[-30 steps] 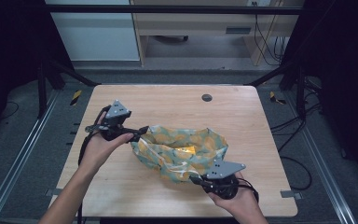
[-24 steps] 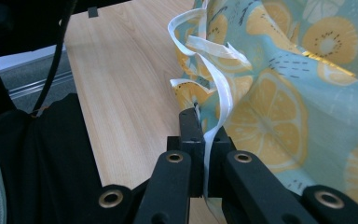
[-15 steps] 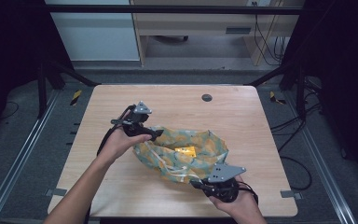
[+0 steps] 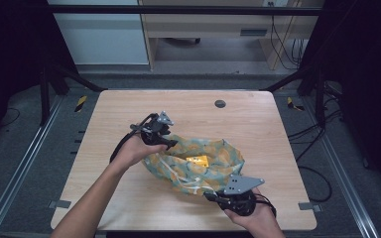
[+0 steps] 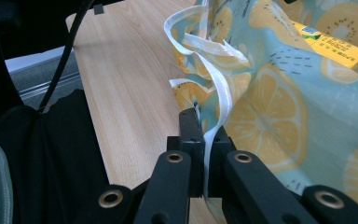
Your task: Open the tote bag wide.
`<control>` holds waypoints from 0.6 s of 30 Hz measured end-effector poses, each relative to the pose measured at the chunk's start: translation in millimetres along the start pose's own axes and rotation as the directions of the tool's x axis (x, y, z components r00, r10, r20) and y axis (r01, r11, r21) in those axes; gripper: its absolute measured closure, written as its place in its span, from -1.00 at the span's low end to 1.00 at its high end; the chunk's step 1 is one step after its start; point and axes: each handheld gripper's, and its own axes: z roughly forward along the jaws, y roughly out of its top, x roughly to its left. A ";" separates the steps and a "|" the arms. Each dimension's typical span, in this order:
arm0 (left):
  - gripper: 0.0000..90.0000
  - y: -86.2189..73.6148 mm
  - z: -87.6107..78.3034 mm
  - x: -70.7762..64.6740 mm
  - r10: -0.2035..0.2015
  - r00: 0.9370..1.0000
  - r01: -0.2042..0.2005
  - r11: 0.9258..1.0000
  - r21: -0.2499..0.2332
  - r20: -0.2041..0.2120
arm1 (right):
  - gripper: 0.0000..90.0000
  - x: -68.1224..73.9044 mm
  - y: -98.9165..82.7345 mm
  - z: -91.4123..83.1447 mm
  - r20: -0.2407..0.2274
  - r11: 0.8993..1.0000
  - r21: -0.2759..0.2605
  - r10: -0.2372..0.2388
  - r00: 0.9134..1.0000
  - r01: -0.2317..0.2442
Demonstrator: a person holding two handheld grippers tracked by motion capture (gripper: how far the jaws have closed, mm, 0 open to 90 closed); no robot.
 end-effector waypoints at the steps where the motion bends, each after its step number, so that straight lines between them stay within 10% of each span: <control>1: 0.37 0.5 -0.7 -0.1 -0.002 1.000 0.002 1.000 0.003 0.001 | 0.99 0.0 0.0 -0.2 0.001 1.000 0.001 -0.001 1.000 0.001; 7: 0.95 3.1 -12.0 -0.3 -0.011 0.999 0.010 0.999 -0.031 -0.030 | 0.99 1.4 -0.3 -2.9 0.000 1.000 0.006 -0.005 1.000 0.005; 18: 0.99 12.3 -41.4 9.5 -0.078 0.989 0.060 0.987 -0.146 -0.124 | 0.99 2.9 -3.3 -2.9 0.005 0.999 0.049 -0.023 1.000 0.023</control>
